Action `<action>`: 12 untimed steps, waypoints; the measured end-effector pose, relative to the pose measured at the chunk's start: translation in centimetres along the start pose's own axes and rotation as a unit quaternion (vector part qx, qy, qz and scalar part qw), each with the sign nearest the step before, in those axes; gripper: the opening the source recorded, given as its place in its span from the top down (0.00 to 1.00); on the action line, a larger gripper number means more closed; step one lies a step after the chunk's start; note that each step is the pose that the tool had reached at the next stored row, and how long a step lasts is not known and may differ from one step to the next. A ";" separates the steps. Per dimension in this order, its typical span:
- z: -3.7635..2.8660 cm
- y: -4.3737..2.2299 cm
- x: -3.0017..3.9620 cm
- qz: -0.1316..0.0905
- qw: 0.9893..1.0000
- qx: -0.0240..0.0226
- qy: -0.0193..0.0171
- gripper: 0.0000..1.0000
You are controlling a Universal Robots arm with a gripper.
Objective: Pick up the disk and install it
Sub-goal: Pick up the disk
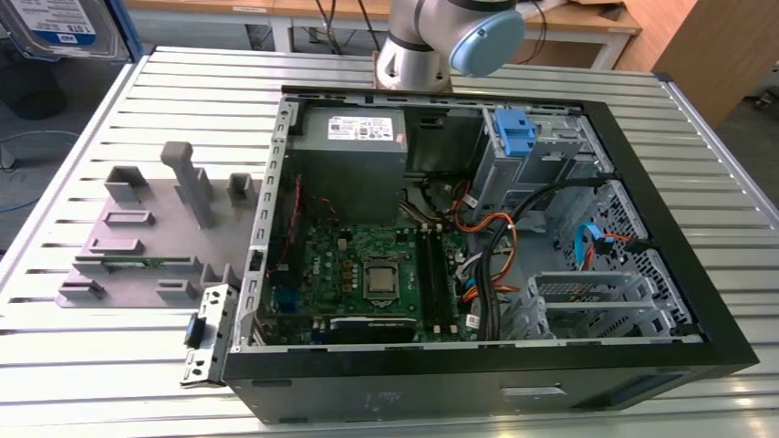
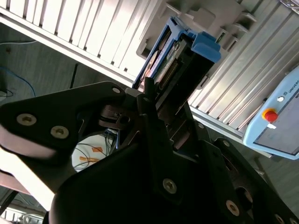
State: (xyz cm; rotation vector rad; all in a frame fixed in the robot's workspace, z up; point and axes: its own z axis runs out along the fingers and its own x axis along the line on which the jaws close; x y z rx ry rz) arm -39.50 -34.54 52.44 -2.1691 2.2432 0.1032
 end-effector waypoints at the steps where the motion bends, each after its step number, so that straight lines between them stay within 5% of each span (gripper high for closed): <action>1: -0.07 0.00 0.00 0.000 1.000 0.000 0.000 0.65; 12: -1.26 0.04 -0.07 0.000 1.000 0.000 0.000 0.65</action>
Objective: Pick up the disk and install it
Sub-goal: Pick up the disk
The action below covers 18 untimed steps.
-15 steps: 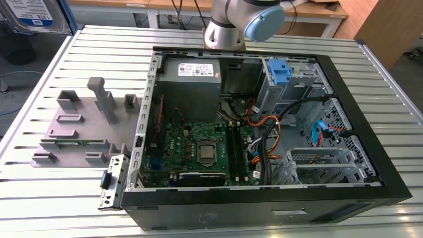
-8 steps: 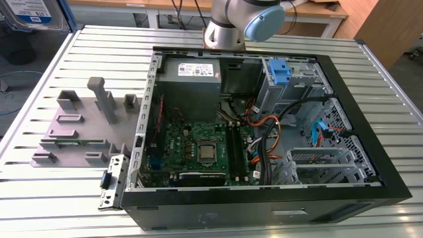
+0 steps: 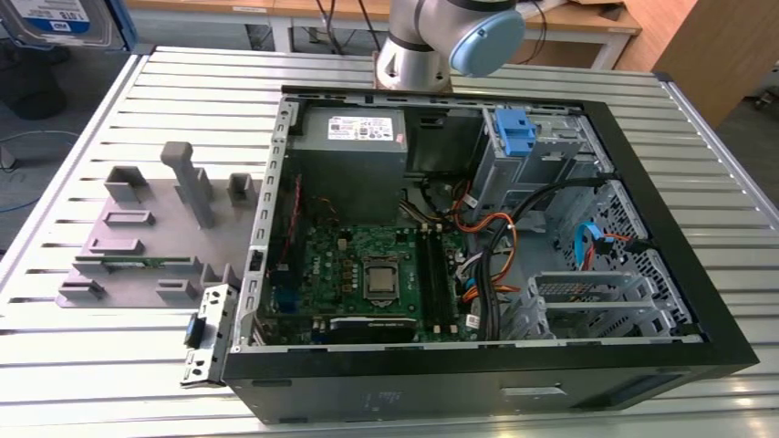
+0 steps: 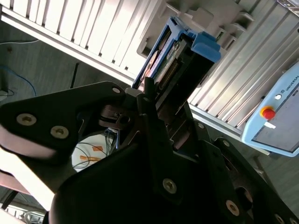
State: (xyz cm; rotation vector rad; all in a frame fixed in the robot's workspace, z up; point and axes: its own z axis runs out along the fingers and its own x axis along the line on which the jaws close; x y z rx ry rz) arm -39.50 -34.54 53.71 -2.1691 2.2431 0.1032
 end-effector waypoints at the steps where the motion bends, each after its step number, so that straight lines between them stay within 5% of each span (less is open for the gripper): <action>1: -0.14 0.00 -0.01 0.000 1.000 0.000 0.000 0.65; 18: -0.91 0.03 -0.06 0.000 1.000 0.000 0.000 0.65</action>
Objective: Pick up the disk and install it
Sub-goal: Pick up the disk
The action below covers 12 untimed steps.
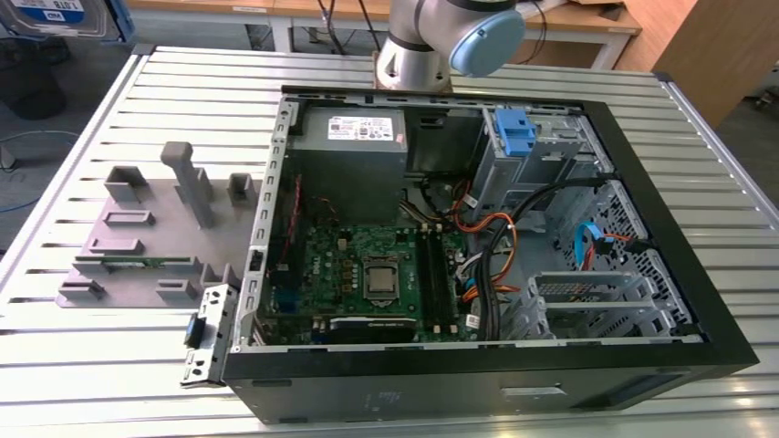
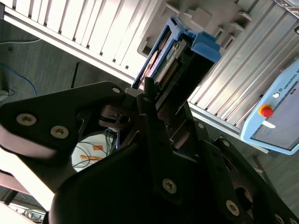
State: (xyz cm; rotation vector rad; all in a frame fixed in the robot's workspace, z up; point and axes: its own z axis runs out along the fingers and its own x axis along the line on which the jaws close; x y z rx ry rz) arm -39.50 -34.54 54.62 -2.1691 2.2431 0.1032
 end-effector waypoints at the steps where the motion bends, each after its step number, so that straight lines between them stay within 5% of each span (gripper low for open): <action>1: -0.01 0.00 0.00 0.000 1.000 0.000 0.000 0.65; 12: -1.04 0.04 -0.06 0.000 1.000 0.000 0.000 0.65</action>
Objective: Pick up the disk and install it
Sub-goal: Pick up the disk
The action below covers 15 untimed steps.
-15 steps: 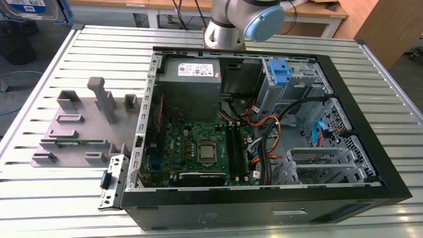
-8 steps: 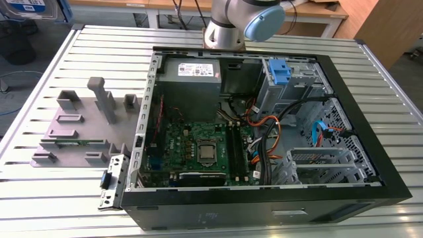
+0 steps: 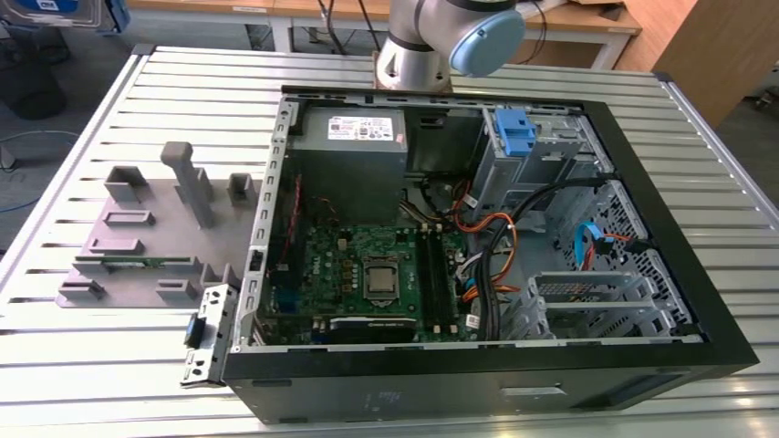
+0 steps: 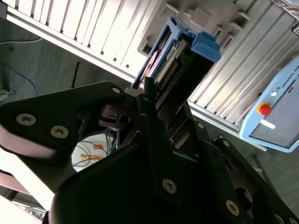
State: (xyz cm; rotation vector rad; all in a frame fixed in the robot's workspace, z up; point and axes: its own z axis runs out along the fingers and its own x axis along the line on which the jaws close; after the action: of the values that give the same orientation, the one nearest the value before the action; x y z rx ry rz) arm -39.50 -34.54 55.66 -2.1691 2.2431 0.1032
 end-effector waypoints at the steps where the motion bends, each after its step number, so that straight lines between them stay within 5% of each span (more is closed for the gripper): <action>1: -0.12 0.00 -0.01 0.000 1.000 0.000 0.000 0.65; 15: -0.72 0.02 -0.04 0.000 1.000 0.000 0.000 0.65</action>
State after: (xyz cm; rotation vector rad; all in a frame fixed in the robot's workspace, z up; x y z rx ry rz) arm -39.50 -34.53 56.38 -2.1691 2.2431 0.1032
